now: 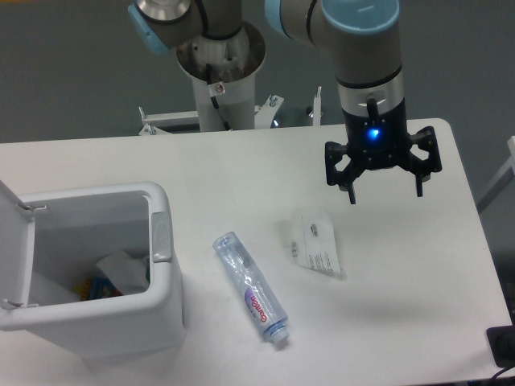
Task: Place the trash in the trash can
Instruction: 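Lower the open gripper onto the white paper packet, then close the gripper on the white paper packet and lift it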
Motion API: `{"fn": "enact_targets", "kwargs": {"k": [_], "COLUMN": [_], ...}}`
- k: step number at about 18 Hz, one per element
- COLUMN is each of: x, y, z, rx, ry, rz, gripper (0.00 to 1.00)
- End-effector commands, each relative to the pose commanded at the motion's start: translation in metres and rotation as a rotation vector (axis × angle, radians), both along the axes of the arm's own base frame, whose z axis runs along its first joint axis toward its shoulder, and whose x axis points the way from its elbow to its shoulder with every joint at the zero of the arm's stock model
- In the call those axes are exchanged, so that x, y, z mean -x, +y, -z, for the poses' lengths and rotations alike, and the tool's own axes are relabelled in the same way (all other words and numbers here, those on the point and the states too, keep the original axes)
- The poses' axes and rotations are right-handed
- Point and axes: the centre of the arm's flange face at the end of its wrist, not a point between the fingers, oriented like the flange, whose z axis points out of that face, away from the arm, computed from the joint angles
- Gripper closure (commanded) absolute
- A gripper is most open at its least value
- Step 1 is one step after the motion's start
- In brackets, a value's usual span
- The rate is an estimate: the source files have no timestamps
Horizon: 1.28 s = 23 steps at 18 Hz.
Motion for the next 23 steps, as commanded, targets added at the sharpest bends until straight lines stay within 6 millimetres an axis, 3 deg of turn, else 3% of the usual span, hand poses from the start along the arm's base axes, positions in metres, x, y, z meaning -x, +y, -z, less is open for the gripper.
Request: {"fn": "enact_targets", "kwargs": {"k": [3, 7, 11, 17, 23], "x": [-0.003, -0.002, -0.01, -0.044, -0.041], "y": [0.002, 0.004, 0.0, -0.012, -0.012], "z": [0.002, 0.021, 0.072, 0.173, 0.229], "rx": [0.004, -0.013, 0.017, 0.128, 0.176], "ry": [-0.001, -0.031, -0.076, -0.227, -0.323], "rz": [0.001, -0.045, -0.07, -0.059, -0.087], "gripper": [0.0, 0.0, 0.0, 0.0, 0.0]}}
